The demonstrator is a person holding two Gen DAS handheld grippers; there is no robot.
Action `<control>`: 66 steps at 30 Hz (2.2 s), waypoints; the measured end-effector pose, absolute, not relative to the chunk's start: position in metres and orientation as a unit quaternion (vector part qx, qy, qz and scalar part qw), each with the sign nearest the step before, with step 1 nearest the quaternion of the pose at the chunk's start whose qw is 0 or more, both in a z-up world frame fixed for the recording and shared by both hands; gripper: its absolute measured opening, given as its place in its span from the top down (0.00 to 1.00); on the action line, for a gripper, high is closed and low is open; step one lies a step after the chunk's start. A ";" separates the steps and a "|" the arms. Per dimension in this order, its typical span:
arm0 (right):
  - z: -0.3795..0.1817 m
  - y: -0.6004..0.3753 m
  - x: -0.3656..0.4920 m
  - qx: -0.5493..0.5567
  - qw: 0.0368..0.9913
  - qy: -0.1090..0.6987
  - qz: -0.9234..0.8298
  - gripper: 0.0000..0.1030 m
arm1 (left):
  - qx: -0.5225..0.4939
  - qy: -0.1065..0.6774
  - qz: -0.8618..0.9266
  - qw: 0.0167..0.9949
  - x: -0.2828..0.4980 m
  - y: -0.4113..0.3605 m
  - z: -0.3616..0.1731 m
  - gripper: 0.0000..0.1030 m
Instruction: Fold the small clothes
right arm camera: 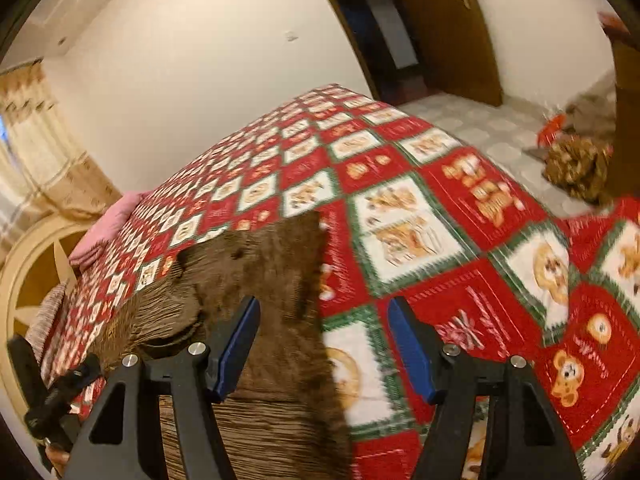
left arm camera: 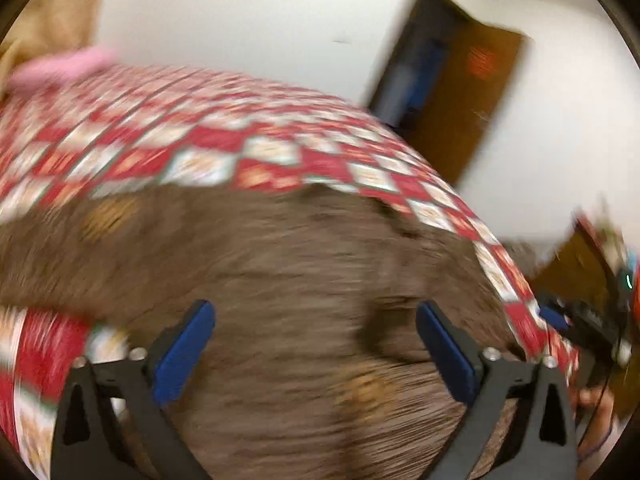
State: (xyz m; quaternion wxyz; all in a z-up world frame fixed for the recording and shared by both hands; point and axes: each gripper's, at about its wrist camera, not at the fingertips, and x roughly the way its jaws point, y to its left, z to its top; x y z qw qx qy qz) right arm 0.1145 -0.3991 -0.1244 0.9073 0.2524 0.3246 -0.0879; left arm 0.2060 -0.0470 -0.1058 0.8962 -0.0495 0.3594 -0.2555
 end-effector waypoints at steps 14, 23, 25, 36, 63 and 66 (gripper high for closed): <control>-0.138 -0.411 0.100 0.263 0.910 0.315 -0.065 0.35 | 0.024 0.430 -0.266 0.862 0.260 -0.139 -0.148 0.82; -0.153 -0.415 0.103 0.285 0.900 0.323 -0.059 0.35 | -0.133 0.440 -0.249 0.853 0.252 -0.076 -0.163 0.92; -0.153 -0.413 0.104 0.284 0.901 0.323 -0.057 0.35 | -0.128 0.438 -0.247 0.855 0.252 -0.078 -0.160 0.89; -0.134 -0.413 0.159 0.269 0.900 0.342 -0.013 0.35 | -0.090 0.377 -0.204 0.899 0.238 -0.088 -0.125 0.29; -0.142 -0.426 0.238 0.177 0.906 0.373 -0.096 0.93 | 0.033 0.444 -0.156 0.882 0.255 -0.131 -0.164 0.00; -0.120 -0.430 0.206 0.187 0.911 0.346 -0.122 0.93 | 0.033 0.444 -0.156 0.882 0.255 -0.131 -0.165 0.00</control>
